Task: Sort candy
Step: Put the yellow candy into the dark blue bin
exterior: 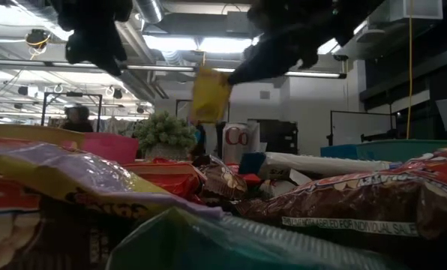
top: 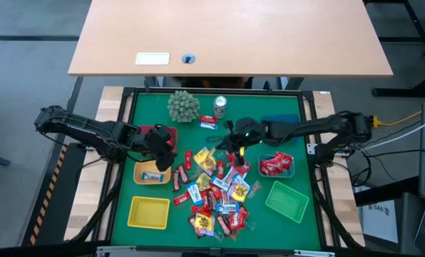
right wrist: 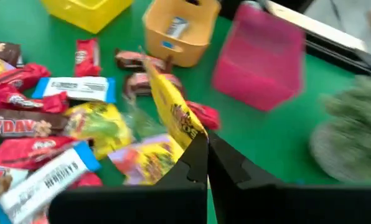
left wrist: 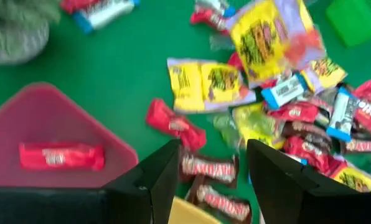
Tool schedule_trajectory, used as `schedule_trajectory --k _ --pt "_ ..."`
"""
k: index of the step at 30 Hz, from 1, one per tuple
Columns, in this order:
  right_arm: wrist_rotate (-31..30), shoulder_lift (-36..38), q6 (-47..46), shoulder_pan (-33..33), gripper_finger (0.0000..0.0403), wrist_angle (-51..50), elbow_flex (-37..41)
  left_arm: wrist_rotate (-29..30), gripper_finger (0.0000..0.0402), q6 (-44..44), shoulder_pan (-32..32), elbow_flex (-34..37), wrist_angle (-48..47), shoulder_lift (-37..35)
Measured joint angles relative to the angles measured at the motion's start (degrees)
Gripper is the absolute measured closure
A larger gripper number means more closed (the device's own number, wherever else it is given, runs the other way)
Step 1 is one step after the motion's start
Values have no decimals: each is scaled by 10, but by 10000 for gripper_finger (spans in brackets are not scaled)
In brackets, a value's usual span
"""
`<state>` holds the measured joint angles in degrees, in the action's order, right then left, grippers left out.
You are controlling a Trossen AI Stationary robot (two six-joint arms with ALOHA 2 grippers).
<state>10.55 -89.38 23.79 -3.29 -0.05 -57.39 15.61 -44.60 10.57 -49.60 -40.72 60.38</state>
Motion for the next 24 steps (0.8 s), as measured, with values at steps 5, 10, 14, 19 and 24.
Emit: schedule_trajectory --k 5,10,14,19,24 --pt "-7 81 0 -49 403 -67 0 26 227 40 0 0 52 1" --pt "-49 161 1 -103 403 -164 0 39 227 79 -1 0 100 5" --pt "-100 216 1 -140 403 -263 0 51 227 110 0 -1 126 15" --pt "-167 264 -14 -177 403 -388 0 58 227 149 -2 -1 161 37" --pt "-191 283 -48 -211 403 -498 0 65 227 168 -2 -1 188 62"
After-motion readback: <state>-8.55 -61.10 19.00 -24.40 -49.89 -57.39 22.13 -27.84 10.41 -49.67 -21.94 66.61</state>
